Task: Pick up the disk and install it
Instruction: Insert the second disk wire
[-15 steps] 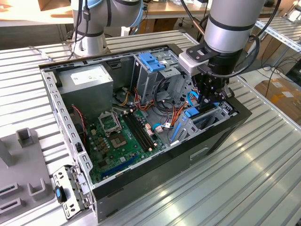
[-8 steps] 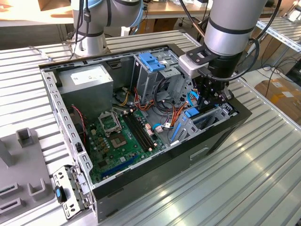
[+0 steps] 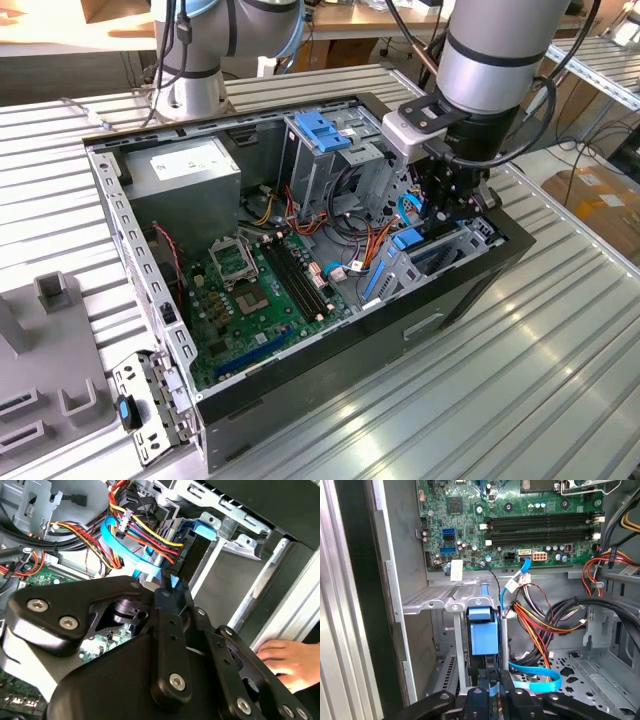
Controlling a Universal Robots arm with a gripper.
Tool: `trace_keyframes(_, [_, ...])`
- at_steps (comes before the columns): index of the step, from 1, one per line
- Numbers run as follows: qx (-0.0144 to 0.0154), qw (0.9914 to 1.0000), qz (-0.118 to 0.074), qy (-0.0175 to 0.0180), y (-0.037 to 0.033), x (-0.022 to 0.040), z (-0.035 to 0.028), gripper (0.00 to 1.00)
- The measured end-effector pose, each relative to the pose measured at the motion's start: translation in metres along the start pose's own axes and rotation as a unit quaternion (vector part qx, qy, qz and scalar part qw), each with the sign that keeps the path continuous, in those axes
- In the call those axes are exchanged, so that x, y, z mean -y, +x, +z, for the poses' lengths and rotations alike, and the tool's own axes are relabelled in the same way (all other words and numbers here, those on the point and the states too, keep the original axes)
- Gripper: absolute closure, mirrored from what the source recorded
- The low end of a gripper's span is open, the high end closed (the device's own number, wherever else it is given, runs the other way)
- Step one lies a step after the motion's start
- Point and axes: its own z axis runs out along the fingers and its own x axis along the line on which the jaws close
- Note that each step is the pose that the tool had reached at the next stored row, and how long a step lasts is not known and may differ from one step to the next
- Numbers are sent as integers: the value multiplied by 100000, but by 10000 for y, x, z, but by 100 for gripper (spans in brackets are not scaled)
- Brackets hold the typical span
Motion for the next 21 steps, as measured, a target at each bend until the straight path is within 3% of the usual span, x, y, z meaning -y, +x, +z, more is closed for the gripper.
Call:
trace_keyframes(2, [3, 100000, 1, -5, 3, 19, -87, 76])
trace_keyframes(5, [12, 100000, 2, -4, 3, 21, -94, 76])
trace_keyframes(7, [6, 100000, 2, -4, 3, 22, -98, 89])
trace_keyframes(21, [3, 100000, 0, -3, 5, 31, -137, 89])
